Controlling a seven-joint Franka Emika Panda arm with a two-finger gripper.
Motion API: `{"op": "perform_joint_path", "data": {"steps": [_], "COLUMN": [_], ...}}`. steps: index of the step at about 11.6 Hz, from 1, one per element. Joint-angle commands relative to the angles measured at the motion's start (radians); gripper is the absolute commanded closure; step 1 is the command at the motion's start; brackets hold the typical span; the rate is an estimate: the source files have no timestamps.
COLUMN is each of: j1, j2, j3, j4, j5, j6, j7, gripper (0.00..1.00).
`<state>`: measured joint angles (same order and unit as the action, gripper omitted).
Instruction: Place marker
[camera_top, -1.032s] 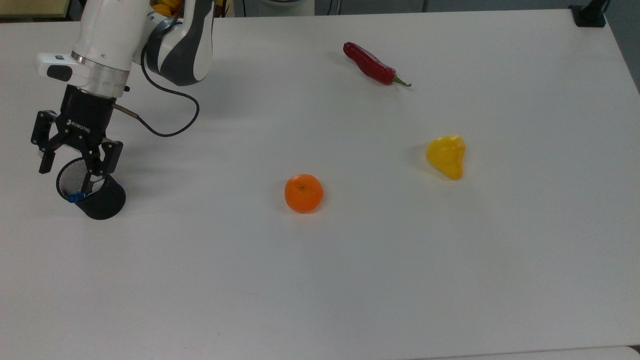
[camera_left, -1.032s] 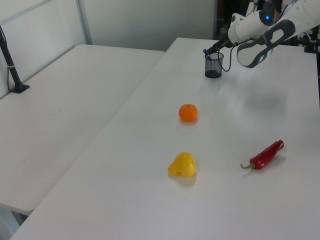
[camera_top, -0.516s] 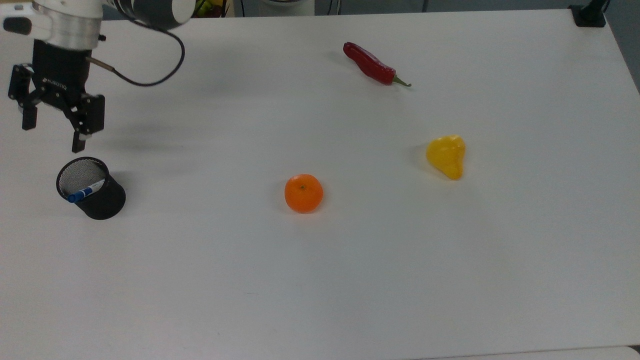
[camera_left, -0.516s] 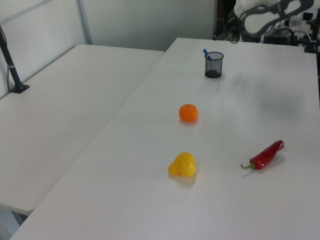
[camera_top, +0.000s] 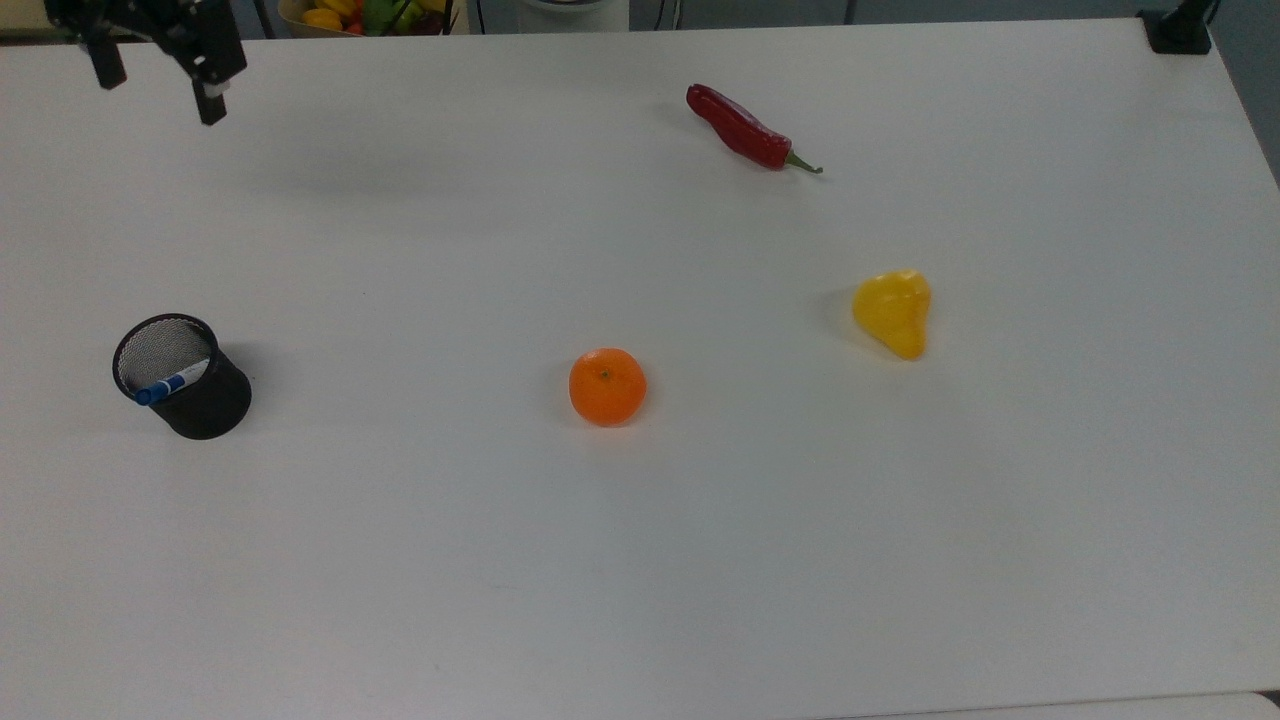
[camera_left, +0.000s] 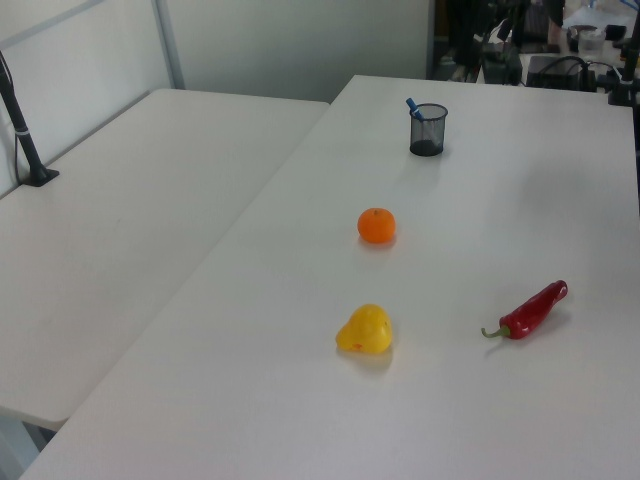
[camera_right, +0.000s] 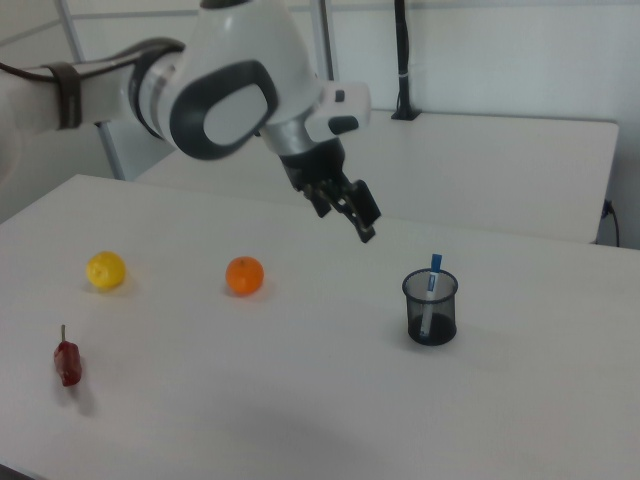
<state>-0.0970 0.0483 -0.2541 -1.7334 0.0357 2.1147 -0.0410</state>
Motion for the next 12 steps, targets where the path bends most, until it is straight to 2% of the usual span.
{"op": "perform_joint_path", "data": {"steps": [1, 3, 5, 6, 7, 10, 12], "j1": [0.010, 0.011, 0.011, 0.013, 0.029, 0.072, 0.089], "j2": [-0.060, -0.074, -0.079, -0.079, -0.079, -0.079, -0.076], "j3": [0.057, 0.143, 0.225, 0.246, 0.263, 0.265, 0.246], "j4": [0.095, 0.139, 0.140, 0.138, 0.136, 0.101, 0.092], "j5": [0.029, 0.030, 0.029, 0.030, 0.027, 0.012, 0.010], "j6": [-0.296, -0.428, -0.484, -0.493, -0.496, -0.474, -0.438], "j7": [0.050, 0.133, 0.138, 0.136, 0.133, 0.090, -0.020], "gripper": [0.00, 0.00, 0.00, 0.00, 0.00, 0.00, 0.00]}}
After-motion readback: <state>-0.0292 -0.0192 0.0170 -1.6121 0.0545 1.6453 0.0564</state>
